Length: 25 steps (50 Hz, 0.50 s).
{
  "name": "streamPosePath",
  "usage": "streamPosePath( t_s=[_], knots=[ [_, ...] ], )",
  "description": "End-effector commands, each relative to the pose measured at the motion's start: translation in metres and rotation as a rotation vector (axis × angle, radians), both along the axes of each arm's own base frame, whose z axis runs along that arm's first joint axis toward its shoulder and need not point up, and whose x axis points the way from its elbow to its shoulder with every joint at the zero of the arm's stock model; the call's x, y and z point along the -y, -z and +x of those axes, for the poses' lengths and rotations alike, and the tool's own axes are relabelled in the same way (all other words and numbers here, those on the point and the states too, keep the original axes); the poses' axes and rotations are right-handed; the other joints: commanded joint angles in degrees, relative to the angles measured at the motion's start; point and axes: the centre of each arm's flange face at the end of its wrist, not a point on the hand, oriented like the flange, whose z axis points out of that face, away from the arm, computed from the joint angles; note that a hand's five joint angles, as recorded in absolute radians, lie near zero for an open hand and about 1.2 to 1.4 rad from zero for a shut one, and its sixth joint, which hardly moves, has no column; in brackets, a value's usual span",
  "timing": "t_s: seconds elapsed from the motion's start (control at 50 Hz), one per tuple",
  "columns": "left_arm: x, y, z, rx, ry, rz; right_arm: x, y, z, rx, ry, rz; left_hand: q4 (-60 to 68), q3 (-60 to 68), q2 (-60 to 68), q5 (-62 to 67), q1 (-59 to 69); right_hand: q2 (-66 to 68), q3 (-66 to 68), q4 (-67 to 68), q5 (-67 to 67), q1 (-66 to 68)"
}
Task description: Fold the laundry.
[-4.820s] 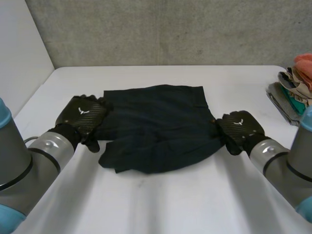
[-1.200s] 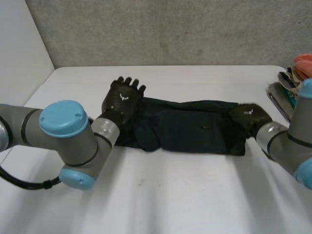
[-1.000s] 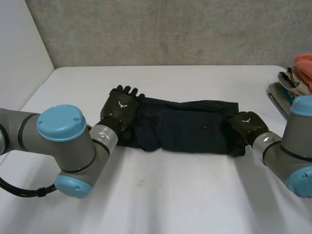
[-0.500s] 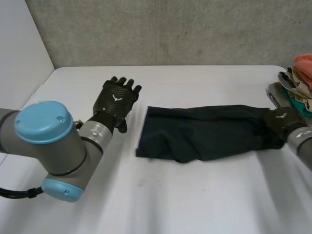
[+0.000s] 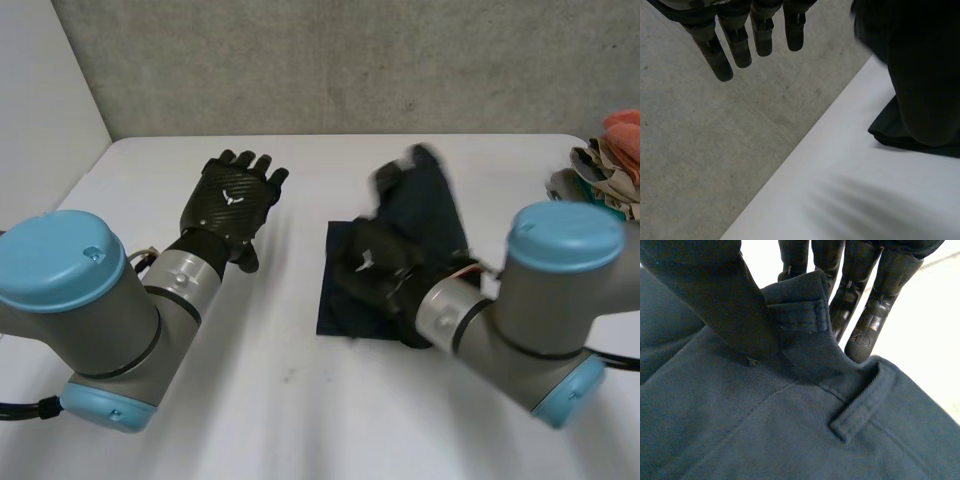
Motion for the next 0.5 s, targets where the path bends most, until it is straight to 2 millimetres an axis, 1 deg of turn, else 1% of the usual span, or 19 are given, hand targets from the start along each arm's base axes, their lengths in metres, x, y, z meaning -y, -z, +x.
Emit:
streamPosePath(
  t_s=[0.02,0.04,0.08,0.1,0.12,0.16,0.18,0.2,0.24,0.26,0.28,0.32,0.34,0.36,0.4,0.42,0.46,0.48,0.5],
  knots=[
    [0.012,-0.021,-0.006,-0.082,0.0,-0.038,-0.015,-0.001,0.013,0.073,-0.064,0.101,-1.0,-1.3,-0.9,-1.9,-0.3,-3.2,-4.2,-4.0,-1.4,8.2],
    [0.015,-0.027,-0.008,-0.102,0.001,-0.049,-0.013,-0.016,0.011,0.161,-0.038,0.171,-0.6,-0.9,-0.6,-1.6,0.0,-3.5,-4.6,-4.4,-1.8,7.8],
    [0.019,-0.034,-0.012,-0.125,0.006,-0.063,-0.01,-0.032,0.008,0.248,-0.007,0.233,-0.4,-0.8,-0.4,-1.4,0.2,-6.7,-7.7,-7.5,-4.9,4.6],
    [0.02,-0.037,-0.014,-0.136,0.008,-0.07,-0.006,-0.042,0.004,0.303,0.02,0.27,-0.4,-0.8,-0.4,-1.4,0.2,-11.4,-12.4,-12.2,-9.6,0.0],
    [0.023,-0.042,-0.018,-0.156,0.016,-0.078,0.001,-0.058,-0.004,0.407,0.066,0.343,-0.3,-0.6,-0.2,-1.3,0.4,-28.9,-30.0,-29.8,-27.1,-17.6],
    [0.025,-0.042,-0.024,-0.171,0.028,-0.079,0.012,-0.07,-0.014,0.506,0.124,0.414,-0.3,-0.6,-0.2,-1.3,0.4,-47.7,-48.7,-48.5,-45.9,-36.3],
    [0.027,-0.043,-0.028,-0.181,0.036,-0.079,0.018,-0.076,-0.021,0.555,0.153,0.445,-0.3,-0.6,-0.2,-1.3,0.4,-54.9,-56.0,-55.8,-53.2,-43.6],
    [0.027,-0.045,-0.037,-0.196,0.057,-0.08,0.03,-0.085,-0.034,0.642,0.22,0.493,0.1,-0.3,0.1,-0.9,0.7,-57.5,-58.5,-58.3,-55.7,-46.1],
    [0.025,-0.046,-0.048,-0.211,0.08,-0.08,0.042,-0.096,-0.048,0.717,0.284,0.519,0.1,-0.3,0.1,-0.9,0.7,-57.5,-58.5,-58.3,-55.7,-46.1],
    [0.024,-0.046,-0.053,-0.214,0.093,-0.077,0.05,-0.105,-0.061,0.771,0.338,0.525,0.1,-0.3,0.1,-0.9,0.7,-57.5,-58.5,-58.3,-55.7,-46.1],
    [0.022,-0.044,-0.063,-0.22,0.116,-0.063,0.055,-0.107,-0.069,0.79,0.377,0.526,0.6,0.2,0.6,-0.4,1.2,-57.5,-58.5,-58.3,-55.7,-46.1],
    [0.021,-0.04,-0.072,-0.216,0.136,-0.042,0.063,-0.108,-0.08,0.799,0.43,0.524,0.9,0.6,1.0,-0.1,1.6,-57.5,-58.5,-58.3,-55.7,-46.1],
    [0.019,-0.035,-0.082,-0.213,0.153,-0.019,0.072,-0.106,-0.091,0.8,0.49,0.532,0.9,0.6,1.0,-0.1,1.6,-57.5,-58.5,-58.3,-55.7,-46.1],
    [0.017,-0.033,-0.087,-0.21,0.165,-0.005,0.076,-0.105,-0.095,0.799,0.512,0.537,0.9,0.6,1.0,-0.1,1.6,-57.5,-58.5,-58.3,-55.7,-46.1],
    [0.016,-0.026,-0.096,-0.201,0.18,0.029,0.083,-0.1,-0.099,0.789,0.549,0.56,1.1,0.7,1.1,0.1,1.7,-57.5,-58.5,-58.3,-55.7,-46.1],
    [0.015,-0.017,-0.104,-0.187,0.191,0.066,0.088,-0.093,-0.098,0.768,0.572,0.596,1.4,1.1,1.5,0.4,2.1,-57.5,-58.5,-58.3,-55.7,-46.1],
    [0.016,-0.007,-0.109,-0.17,0.193,0.106,0.095,-0.083,-0.097,0.741,0.596,0.638,1.6,1.2,1.6,0.6,2.2,-57.5,-58.5,-58.3,-55.7,-46.1],
    [0.016,-0.002,-0.111,-0.158,0.196,0.126,0.101,-0.073,-0.095,0.715,0.617,0.678,1.7,1.4,1.8,0.7,2.4,-57.5,-58.5,-58.3,-55.7,-46.1],
    [0.015,0.008,-0.115,-0.132,0.193,0.161,0.103,-0.068,-0.094,0.7,0.623,0.701,2.1,1.7,2.1,1.1,2.7,-57.5,-58.5,-58.3,-55.7,-46.1]
  ],
)
